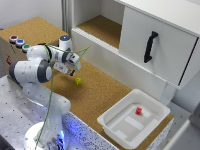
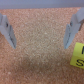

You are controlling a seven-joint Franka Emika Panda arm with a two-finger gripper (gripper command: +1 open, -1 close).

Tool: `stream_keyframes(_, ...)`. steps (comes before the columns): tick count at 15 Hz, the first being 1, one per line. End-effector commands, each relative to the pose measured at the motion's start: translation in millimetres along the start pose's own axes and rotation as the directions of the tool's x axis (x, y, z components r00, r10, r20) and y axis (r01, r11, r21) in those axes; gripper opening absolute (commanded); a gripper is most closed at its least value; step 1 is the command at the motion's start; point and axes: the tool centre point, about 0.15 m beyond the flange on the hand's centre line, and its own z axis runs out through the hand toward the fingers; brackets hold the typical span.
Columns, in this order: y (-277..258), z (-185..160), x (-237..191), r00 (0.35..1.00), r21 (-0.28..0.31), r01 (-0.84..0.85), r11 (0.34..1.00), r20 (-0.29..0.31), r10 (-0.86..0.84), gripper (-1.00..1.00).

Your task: Push right the yellow block

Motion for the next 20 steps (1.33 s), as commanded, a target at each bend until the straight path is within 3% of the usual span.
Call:
stream_keyframes(1,-2.9,19.2,-4.3,1.000,0.014,-0.022,1.000,0.011,0.022,-1.00)
stream_keyframes(6,0.9,34.6,-0.7,0.997,0.071,-0.065,0.995,0.054,0.061,-1.00)
stream_keyframes(14,39.1,50.3,15.4,0.990,0.029,-0.128,0.991,0.066,0.126,-1.00)
stream_keyframes(20,97.6,44.7,-6.6,0.982,0.018,-0.172,0.985,0.086,0.170,-1.00)
